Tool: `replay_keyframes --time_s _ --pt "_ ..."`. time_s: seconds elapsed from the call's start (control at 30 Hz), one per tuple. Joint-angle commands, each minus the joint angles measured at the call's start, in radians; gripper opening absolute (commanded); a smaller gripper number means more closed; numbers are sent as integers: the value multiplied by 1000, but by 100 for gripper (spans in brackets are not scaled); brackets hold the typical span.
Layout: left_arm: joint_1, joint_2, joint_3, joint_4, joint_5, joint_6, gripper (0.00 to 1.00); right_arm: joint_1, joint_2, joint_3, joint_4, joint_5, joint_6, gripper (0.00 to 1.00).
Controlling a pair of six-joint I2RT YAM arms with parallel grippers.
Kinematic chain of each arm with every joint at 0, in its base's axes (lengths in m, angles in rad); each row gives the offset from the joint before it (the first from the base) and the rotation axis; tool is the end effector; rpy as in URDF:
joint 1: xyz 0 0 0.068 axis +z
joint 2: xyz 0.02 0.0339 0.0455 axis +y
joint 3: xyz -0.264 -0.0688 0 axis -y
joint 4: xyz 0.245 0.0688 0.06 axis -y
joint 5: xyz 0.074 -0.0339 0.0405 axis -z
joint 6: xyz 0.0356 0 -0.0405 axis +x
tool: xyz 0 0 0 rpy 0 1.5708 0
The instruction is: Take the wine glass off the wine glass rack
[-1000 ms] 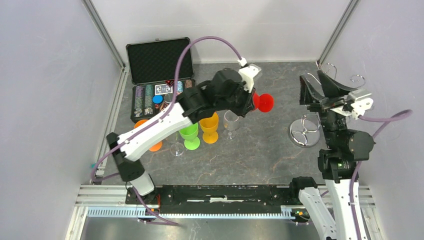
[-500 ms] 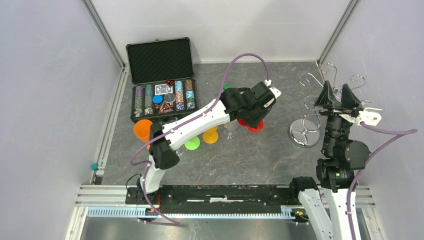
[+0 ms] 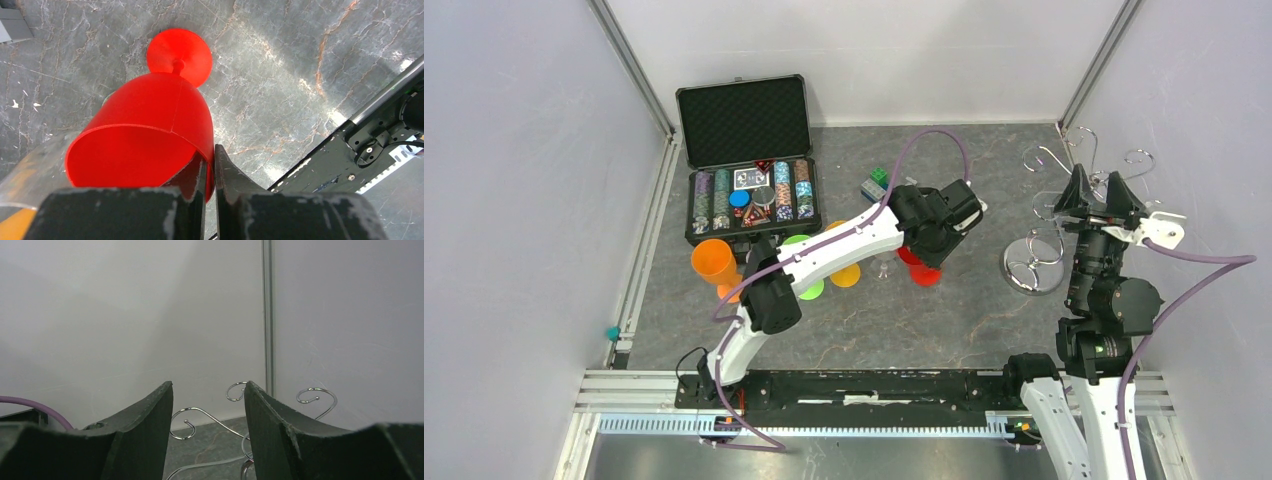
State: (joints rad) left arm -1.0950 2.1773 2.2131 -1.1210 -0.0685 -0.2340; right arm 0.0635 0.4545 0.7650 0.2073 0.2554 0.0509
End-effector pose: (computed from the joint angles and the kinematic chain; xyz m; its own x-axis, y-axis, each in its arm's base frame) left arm 0.2148 -0.4116 0.3023 -0.5963 0.6522 -0.4680 0.7545 0.6544 -0.0493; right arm 0.0924 -0.0031 0.4151 0.5014 0.0812 -0.8614 0.1323 0.9767 0.1691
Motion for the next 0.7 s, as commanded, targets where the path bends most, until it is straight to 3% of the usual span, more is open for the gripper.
replay_keyframes --time_s 0.0,0.2,0.47,0.5,0.57,0.67 --pt "1 15 46 1 9 23 14 2 -5 2 -3 20 -1 60" --pt "1 -6 79 1 -11 32 42 3 3 20 -29 23 -2 60" --pt "1 -89 136 18 29 32 68 2 5 26 -33 20 4 60" --pt "1 -111 133 26 35 32 74 3 7 26 -34 18 4 60" --pt "1 -156 134 29 36 30 99 1 6 30 -36 9 1 60" --pt "1 -249 124 30 -42 28 100 2 14 49 -56 -8 -3 60"
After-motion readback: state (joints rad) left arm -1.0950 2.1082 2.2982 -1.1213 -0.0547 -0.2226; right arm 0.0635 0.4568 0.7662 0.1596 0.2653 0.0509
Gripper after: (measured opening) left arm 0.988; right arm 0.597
